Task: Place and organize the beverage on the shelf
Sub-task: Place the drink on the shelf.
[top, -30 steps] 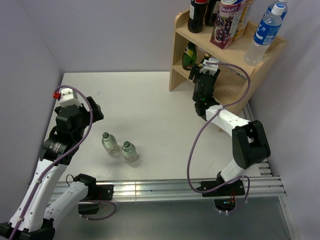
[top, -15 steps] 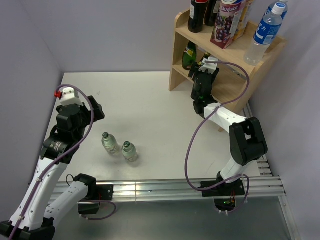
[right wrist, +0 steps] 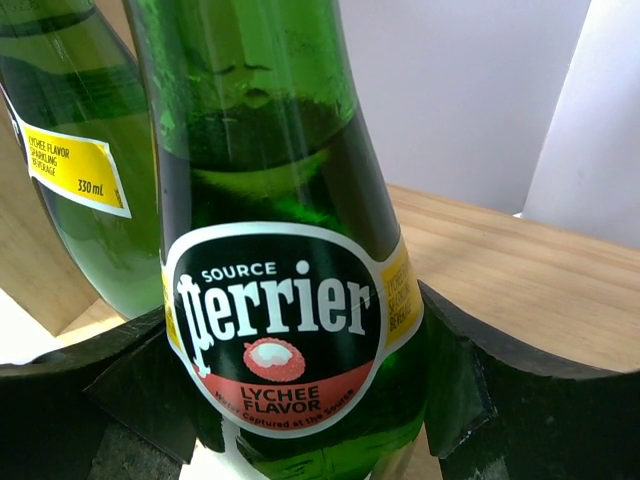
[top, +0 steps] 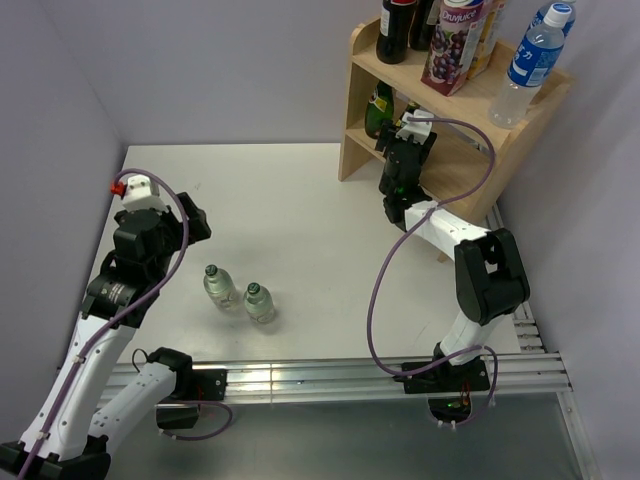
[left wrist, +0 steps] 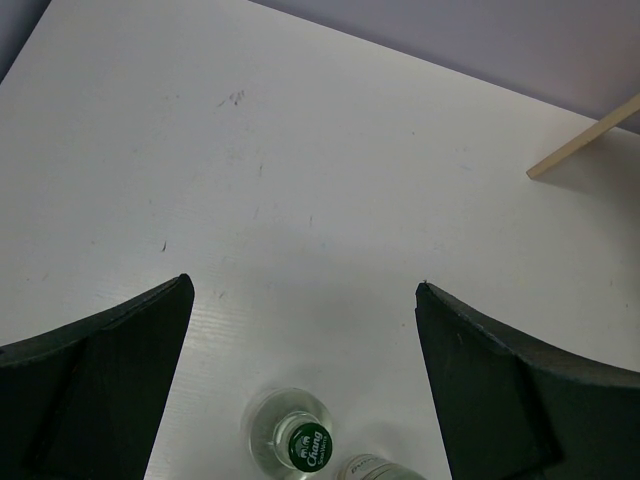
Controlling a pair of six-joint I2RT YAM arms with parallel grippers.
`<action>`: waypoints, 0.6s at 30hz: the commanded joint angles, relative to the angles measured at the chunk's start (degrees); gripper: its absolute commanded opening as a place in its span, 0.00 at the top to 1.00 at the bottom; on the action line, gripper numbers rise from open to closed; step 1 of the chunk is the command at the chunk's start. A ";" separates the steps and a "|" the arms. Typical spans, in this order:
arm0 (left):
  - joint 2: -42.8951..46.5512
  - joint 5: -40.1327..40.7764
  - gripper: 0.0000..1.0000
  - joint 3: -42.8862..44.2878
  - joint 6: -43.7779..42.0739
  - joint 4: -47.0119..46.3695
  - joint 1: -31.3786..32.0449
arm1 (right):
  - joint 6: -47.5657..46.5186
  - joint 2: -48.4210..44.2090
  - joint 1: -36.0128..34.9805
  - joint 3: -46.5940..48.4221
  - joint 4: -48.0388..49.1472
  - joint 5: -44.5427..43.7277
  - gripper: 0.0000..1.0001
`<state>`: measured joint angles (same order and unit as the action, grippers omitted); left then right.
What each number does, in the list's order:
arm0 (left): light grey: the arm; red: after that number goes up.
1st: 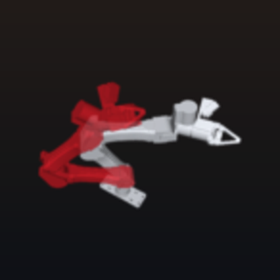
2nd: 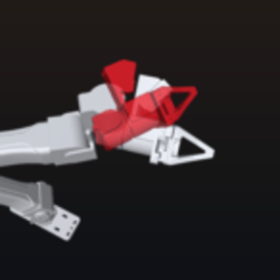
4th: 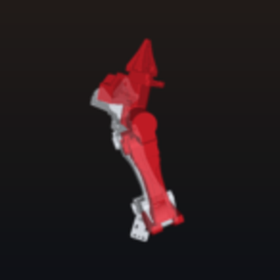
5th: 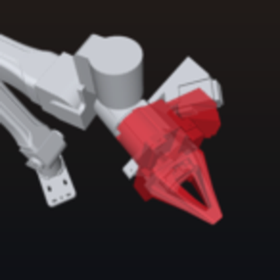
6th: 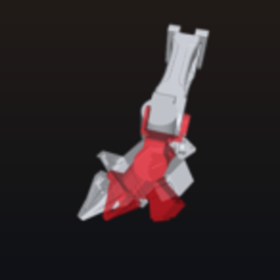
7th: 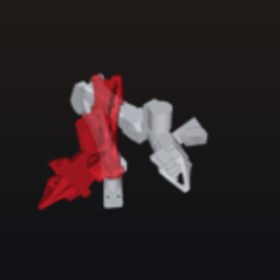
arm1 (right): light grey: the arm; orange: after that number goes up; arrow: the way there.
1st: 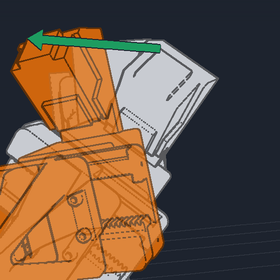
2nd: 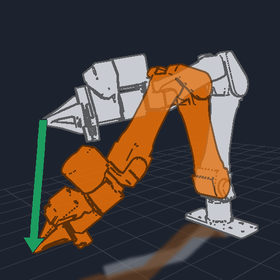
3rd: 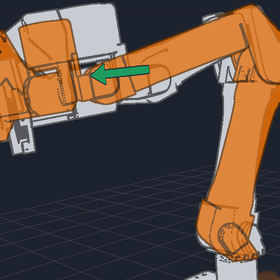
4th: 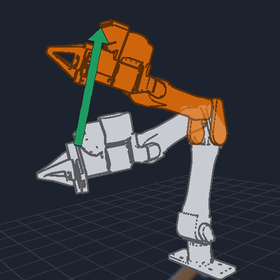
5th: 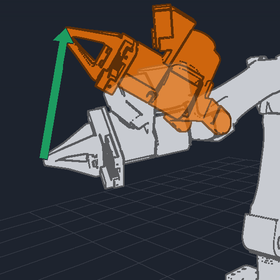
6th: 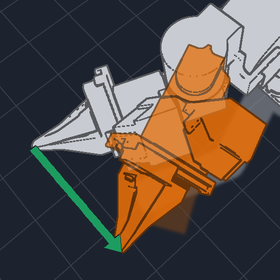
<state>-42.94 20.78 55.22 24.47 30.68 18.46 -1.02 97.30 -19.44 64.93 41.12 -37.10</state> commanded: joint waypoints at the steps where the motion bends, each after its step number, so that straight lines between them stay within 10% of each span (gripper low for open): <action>1: 0.57 -1.17 0.01 -0.47 -1.09 -2.11 -0.26 | 2.07 2.11 2.48 -0.23 -2.72 2.74 0.72; 7: 0.75 -1.88 0.00 -0.47 -1.18 -2.29 -0.26 | 1.63 2.28 2.48 -3.49 3.17 0.03 0.69; 18: 0.93 -3.37 0.00 -0.47 -1.44 -2.55 -0.26 | -0.48 4.92 2.48 -3.76 4.93 -1.75 0.34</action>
<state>-42.83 18.68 54.59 23.81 30.63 18.46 -3.60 99.29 -18.70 63.22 49.56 -36.32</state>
